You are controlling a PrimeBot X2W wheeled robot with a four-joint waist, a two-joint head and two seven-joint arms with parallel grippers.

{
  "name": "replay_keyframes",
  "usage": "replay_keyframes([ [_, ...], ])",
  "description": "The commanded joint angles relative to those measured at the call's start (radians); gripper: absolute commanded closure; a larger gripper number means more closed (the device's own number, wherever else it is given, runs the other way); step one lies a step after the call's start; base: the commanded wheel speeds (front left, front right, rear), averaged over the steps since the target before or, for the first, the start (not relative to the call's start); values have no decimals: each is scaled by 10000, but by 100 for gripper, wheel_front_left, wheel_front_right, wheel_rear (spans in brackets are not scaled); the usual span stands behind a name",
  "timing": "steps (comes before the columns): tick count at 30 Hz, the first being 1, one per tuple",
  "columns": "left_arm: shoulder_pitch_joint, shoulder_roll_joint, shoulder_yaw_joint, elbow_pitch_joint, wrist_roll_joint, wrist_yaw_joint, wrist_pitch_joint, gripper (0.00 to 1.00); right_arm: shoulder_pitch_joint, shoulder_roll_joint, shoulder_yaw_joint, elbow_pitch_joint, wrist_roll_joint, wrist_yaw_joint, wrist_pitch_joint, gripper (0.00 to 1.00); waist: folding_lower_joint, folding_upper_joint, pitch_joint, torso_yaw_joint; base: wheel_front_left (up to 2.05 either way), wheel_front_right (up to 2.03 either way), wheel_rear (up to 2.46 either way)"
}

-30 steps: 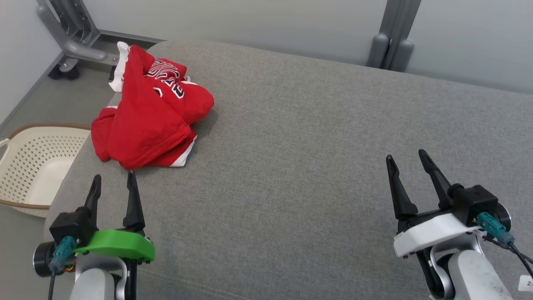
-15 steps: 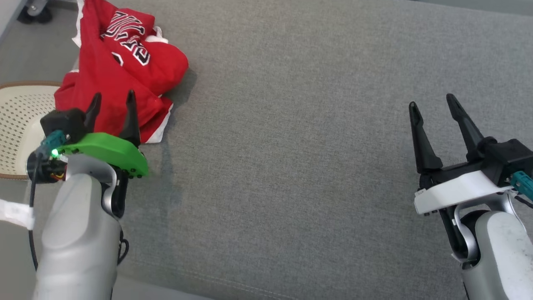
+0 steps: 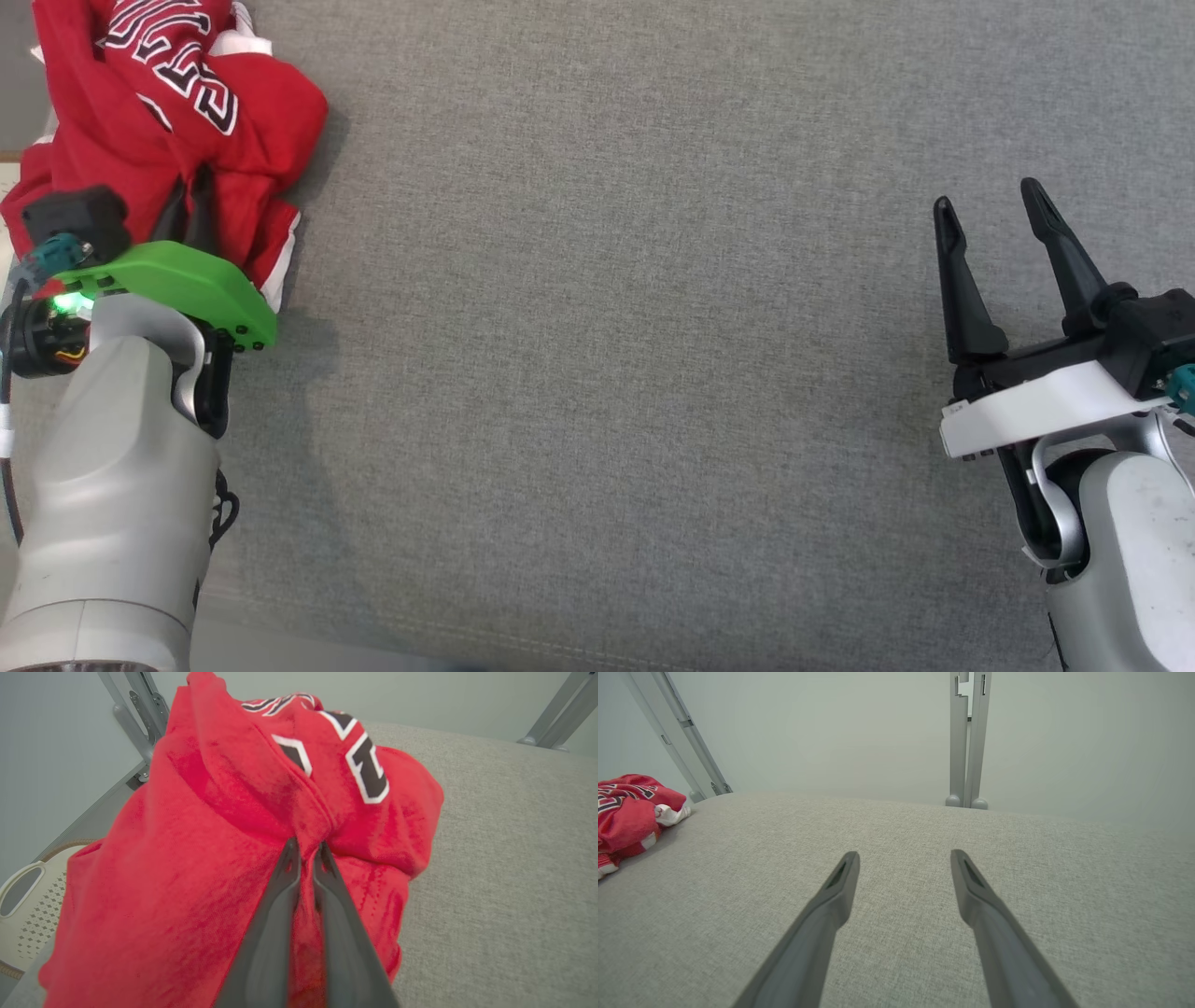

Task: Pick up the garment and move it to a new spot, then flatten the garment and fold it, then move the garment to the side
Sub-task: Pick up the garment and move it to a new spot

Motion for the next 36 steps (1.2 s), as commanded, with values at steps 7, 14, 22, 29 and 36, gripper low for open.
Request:
replay_keyframes([
  [7, 577, 546, 654, -1344, -117, 61, -221, 100, 309, 79, -46, 188, 35, 1, -243, 0, -1, 0, -1060, 71, 0, 0, 0],
  [14, 2333, 539, 1542, -4002, 286, 329, -225, 100, 785, 254, 125, 450, 143, 1, -412, 0, -1, 0, -2206, -195, 0, 0, 0],
  [22, 4812, -176, 1138, -6443, 747, 533, -27, 100, 1254, 420, 369, 620, 296, 1, -510, 0, -1, 0, -3076, -951, 0, 0, 0],
  [29, 5298, -930, -89, -7397, 779, 341, 777, 100, 940, 540, 560, 596, 277, 1, -621, 0, -1, 0, -2678, -2353, 0, 0, 0],
  [36, 4267, -1363, -1930, -7229, 913, 124, 1244, 100, 547, 710, 655, 869, 407, 1, -954, 0, -1, 0, -1824, -4124, 0, 0, 0],
])
